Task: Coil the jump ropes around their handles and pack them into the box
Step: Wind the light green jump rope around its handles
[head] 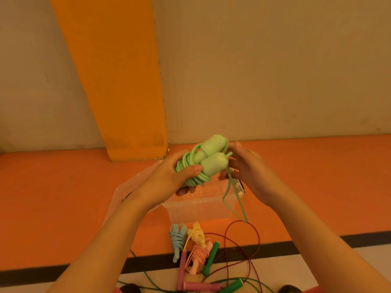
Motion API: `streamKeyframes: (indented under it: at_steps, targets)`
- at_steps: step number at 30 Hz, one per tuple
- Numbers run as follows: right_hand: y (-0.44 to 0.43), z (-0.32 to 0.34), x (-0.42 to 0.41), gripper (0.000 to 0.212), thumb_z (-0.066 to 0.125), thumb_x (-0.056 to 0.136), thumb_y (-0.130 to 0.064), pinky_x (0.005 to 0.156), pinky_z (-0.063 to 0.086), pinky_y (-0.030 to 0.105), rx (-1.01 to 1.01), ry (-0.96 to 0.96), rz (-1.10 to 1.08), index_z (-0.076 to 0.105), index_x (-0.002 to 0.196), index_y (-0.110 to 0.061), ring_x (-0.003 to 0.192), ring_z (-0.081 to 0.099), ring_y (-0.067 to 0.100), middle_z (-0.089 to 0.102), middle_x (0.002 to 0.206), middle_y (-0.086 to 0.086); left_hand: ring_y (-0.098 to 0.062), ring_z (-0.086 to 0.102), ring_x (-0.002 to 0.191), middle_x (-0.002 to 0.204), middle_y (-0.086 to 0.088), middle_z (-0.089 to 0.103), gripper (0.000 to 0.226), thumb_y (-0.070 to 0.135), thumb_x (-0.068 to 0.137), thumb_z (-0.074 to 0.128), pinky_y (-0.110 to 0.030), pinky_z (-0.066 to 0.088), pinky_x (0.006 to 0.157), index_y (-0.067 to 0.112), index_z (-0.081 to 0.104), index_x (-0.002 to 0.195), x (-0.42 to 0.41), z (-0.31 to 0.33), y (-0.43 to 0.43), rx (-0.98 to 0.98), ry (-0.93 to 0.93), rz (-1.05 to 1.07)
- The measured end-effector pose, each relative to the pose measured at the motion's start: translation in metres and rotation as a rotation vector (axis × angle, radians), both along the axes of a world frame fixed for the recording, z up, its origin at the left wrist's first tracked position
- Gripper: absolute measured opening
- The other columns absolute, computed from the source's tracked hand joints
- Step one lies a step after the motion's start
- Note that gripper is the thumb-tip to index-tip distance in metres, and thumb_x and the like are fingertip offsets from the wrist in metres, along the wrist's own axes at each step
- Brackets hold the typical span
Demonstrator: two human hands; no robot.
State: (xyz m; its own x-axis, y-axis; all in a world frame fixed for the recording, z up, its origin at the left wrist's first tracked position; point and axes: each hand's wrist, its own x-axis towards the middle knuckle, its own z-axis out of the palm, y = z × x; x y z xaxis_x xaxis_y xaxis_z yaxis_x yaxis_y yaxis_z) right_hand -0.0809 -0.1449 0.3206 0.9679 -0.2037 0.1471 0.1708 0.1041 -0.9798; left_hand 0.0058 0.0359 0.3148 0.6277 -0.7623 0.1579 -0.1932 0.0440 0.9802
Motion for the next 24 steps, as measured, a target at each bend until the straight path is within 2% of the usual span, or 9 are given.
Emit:
streamKeyframes:
  at_steps: [2, 5, 8, 12, 14, 17, 19, 21, 24]
  targets:
    - [0.003, 0.000, -0.002, 0.032, 0.056, 0.090, -0.042, 0.056, 0.044, 0.023, -0.101, -0.002, -0.007, 0.062, 0.105, -0.014, 0.063, 0.052, 0.013, 0.060, 0.085, -0.001, -0.009, 0.051, 0.043, 0.059, -0.001, 0.063, 0.018, 0.018, 0.094, 0.059, -0.018, 0.033, 0.038, 0.017, 0.054, 0.111, 0.001, 0.000, -0.001, -0.045, 0.018, 0.083]
    - [0.007, 0.002, -0.002, 0.025, 0.059, 0.091, -0.028, 0.052, 0.036, 0.017, -0.263, -0.006, -0.062, 0.060, 0.114, -0.017, 0.058, 0.045, 0.007, 0.057, 0.082, -0.003, -0.014, 0.056, 0.051, 0.068, -0.001, 0.065, 0.039, 0.032, 0.081, 0.062, -0.022, 0.035, 0.040, 0.026, 0.052, 0.118, 0.000, -0.002, -0.007, -0.093, 0.015, 0.119]
    - [0.010, -0.003, 0.001, 0.039, 0.064, 0.078, -0.044, 0.051, 0.036, 0.017, -0.421, 0.005, -0.088, 0.058, 0.115, -0.032, 0.052, 0.048, 0.000, 0.059, 0.072, 0.002, -0.014, 0.057, 0.053, 0.071, 0.001, 0.066, 0.035, 0.028, 0.085, 0.060, -0.024, 0.033, 0.040, 0.030, 0.050, 0.118, -0.001, -0.006, -0.015, -0.168, 0.032, 0.182]
    - [0.015, -0.020, 0.001, 0.041, 0.073, 0.081, -0.032, 0.073, 0.052, 0.036, -0.568, 0.056, -0.024, 0.056, 0.117, -0.042, 0.076, 0.063, 0.017, 0.063, 0.084, 0.001, -0.009, 0.054, 0.048, 0.080, -0.010, 0.061, 0.043, 0.019, 0.096, 0.051, -0.021, 0.032, 0.039, 0.026, 0.038, 0.136, 0.003, 0.000, -0.014, -0.223, 0.097, 0.324]
    - [0.020, -0.026, 0.000, 0.043, 0.071, 0.083, -0.028, 0.075, 0.051, 0.031, -0.637, 0.088, 0.002, 0.055, 0.121, -0.039, 0.078, 0.060, 0.012, 0.061, 0.089, -0.002, -0.014, 0.056, 0.056, 0.086, -0.008, 0.062, 0.049, 0.019, 0.096, 0.052, -0.024, 0.032, 0.041, 0.032, 0.035, 0.140, 0.007, 0.000, -0.013, -0.229, 0.105, 0.349]
    - [0.020, -0.032, 0.001, 0.033, 0.068, 0.085, -0.033, 0.060, 0.039, 0.017, -0.722, 0.115, -0.037, 0.057, 0.115, -0.043, 0.061, 0.051, -0.002, 0.058, 0.086, -0.003, -0.022, 0.052, 0.058, 0.083, -0.010, 0.062, 0.036, 0.017, 0.096, 0.053, -0.024, 0.031, 0.040, 0.035, 0.045, 0.126, 0.008, 0.000, -0.013, -0.213, 0.057, 0.348]
    - [0.016, -0.034, 0.001, 0.033, 0.069, 0.084, -0.038, 0.069, 0.040, 0.019, -0.776, 0.129, -0.108, 0.058, 0.114, -0.040, 0.073, 0.053, -0.003, 0.061, 0.094, -0.005, -0.015, 0.054, 0.053, 0.078, -0.010, 0.061, 0.027, 0.015, 0.097, 0.051, -0.024, 0.030, 0.040, 0.025, 0.047, 0.121, 0.006, 0.003, -0.014, -0.205, 0.047, 0.320]
    - [0.014, -0.034, 0.001, 0.051, 0.071, 0.082, -0.038, 0.082, 0.039, 0.020, -0.772, 0.130, -0.150, 0.050, 0.129, -0.032, 0.099, 0.054, 0.001, 0.058, 0.112, -0.009, -0.010, 0.053, 0.047, 0.071, -0.007, 0.060, 0.021, 0.015, 0.096, 0.051, -0.022, 0.030, 0.039, 0.016, 0.048, 0.117, 0.003, 0.006, -0.014, -0.192, 0.059, 0.288]
    - [0.016, -0.029, 0.001, 0.067, 0.072, 0.081, -0.031, 0.092, 0.031, 0.006, -0.671, 0.076, -0.105, 0.037, 0.138, -0.032, 0.123, 0.040, -0.006, 0.046, 0.132, -0.016, -0.014, 0.050, 0.043, 0.063, -0.005, 0.061, 0.022, 0.020, 0.093, 0.060, -0.021, 0.031, 0.037, 0.015, 0.053, 0.113, -0.001, 0.002, -0.016, -0.161, 0.058, 0.224]
